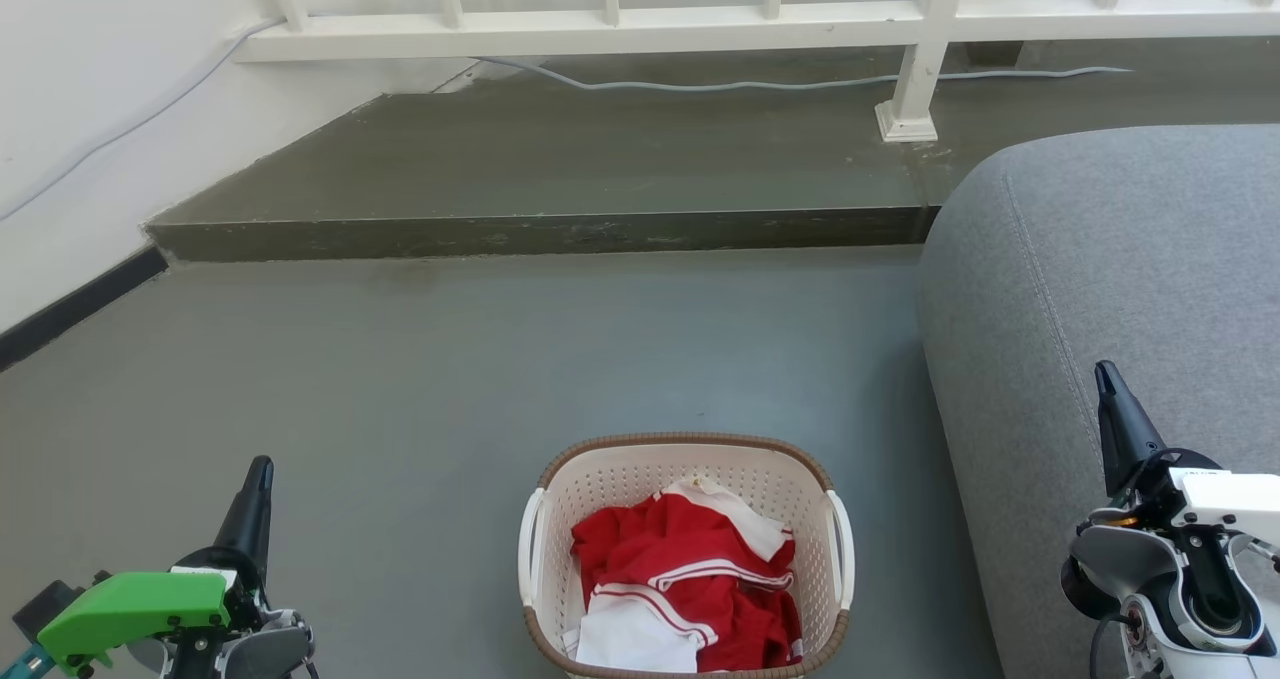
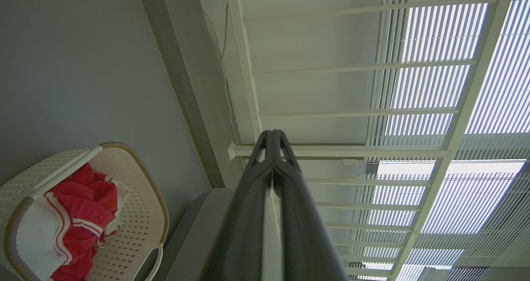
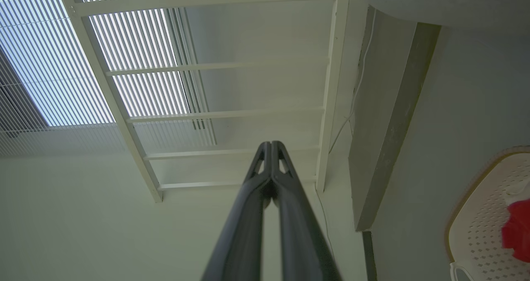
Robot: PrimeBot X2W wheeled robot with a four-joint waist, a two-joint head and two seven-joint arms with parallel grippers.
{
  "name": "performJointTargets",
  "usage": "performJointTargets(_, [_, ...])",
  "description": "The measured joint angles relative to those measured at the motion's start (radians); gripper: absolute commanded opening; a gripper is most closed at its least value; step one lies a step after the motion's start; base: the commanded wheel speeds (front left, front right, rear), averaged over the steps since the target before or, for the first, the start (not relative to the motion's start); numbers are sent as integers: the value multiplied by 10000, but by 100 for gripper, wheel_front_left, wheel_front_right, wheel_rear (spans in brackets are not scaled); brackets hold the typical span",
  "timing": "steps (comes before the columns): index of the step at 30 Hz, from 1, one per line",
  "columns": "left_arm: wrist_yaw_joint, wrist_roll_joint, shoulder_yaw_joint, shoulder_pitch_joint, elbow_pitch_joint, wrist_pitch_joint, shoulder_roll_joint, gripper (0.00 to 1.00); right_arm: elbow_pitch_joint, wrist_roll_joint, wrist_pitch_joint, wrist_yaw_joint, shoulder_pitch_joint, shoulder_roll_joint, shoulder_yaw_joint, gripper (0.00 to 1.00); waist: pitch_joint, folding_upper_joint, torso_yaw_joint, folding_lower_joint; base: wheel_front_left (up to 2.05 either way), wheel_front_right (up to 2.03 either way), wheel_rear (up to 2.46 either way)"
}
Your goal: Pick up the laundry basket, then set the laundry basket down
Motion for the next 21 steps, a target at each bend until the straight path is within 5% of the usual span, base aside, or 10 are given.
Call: performJointTargets(21, [-19, 2, 23, -3, -6, 2, -12, 0, -4, 0, 44, 0, 0, 12, -29, 0, 2, 0, 0, 0, 0, 0, 0])
